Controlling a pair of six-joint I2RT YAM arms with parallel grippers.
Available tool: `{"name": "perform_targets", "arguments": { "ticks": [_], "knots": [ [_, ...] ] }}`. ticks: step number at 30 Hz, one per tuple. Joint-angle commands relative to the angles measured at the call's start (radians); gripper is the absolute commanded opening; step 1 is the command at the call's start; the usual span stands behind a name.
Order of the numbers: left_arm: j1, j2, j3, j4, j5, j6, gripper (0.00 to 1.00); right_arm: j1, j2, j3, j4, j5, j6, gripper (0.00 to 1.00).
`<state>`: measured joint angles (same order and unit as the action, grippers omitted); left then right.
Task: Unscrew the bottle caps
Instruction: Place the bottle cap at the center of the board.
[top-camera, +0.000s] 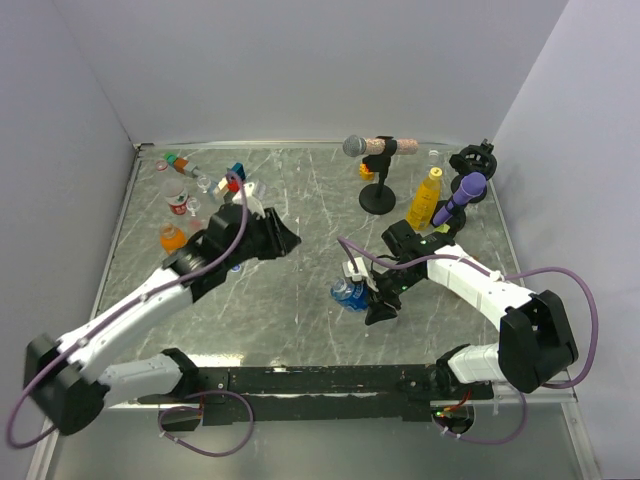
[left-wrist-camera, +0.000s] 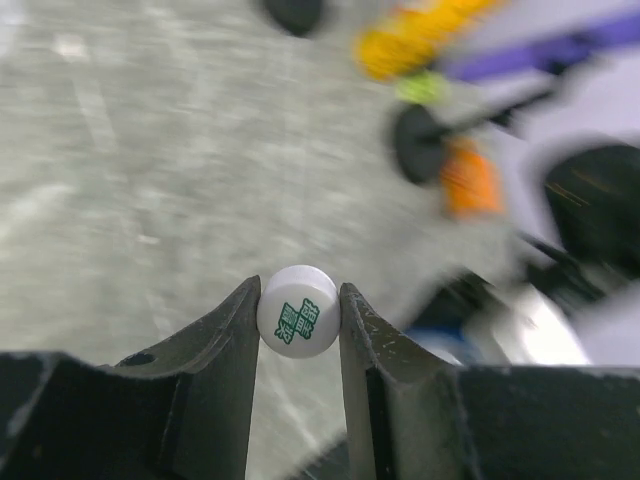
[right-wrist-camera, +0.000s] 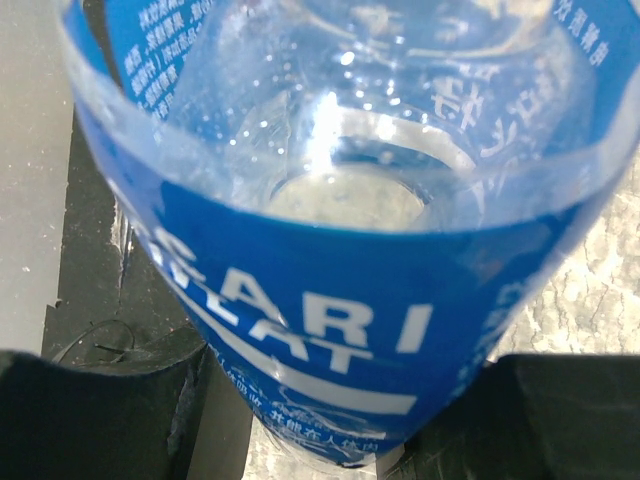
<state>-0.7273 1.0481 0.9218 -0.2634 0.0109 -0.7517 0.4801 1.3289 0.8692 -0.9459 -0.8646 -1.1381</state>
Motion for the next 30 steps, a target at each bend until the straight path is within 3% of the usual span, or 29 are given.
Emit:
{"name": "perform_targets", "arguments": {
  "ticks": [1,9,15,25,28,30],
  "knots": [
    [0.101,0.186,0.055,0.041,-0.037,0.103,0.01,-0.001,-0.013,0.017,0.004,-0.017,0.000,0.29],
    [0.167,0.680,0.336,0.004,-0.135,0.241,0.03,-0.029,-0.046,0.017,0.002,-0.031,0.001,0.29],
    [0.190,0.953,0.577,-0.089,-0.180,0.264,0.09,-0.037,-0.057,0.016,0.001,-0.036,-0.002,0.29],
    [0.210,1.124,0.769,-0.171,-0.150,0.262,0.36,-0.044,-0.059,0.019,-0.001,-0.036,0.000,0.29],
    [0.210,1.103,0.781,-0.189,-0.138,0.275,0.44,-0.048,-0.059,0.019,-0.002,-0.039,0.000,0.29],
    [0.212,1.049,0.749,-0.163,-0.124,0.290,0.57,-0.051,-0.057,0.021,-0.004,-0.042,-0.002,0.29]
  ]
}}
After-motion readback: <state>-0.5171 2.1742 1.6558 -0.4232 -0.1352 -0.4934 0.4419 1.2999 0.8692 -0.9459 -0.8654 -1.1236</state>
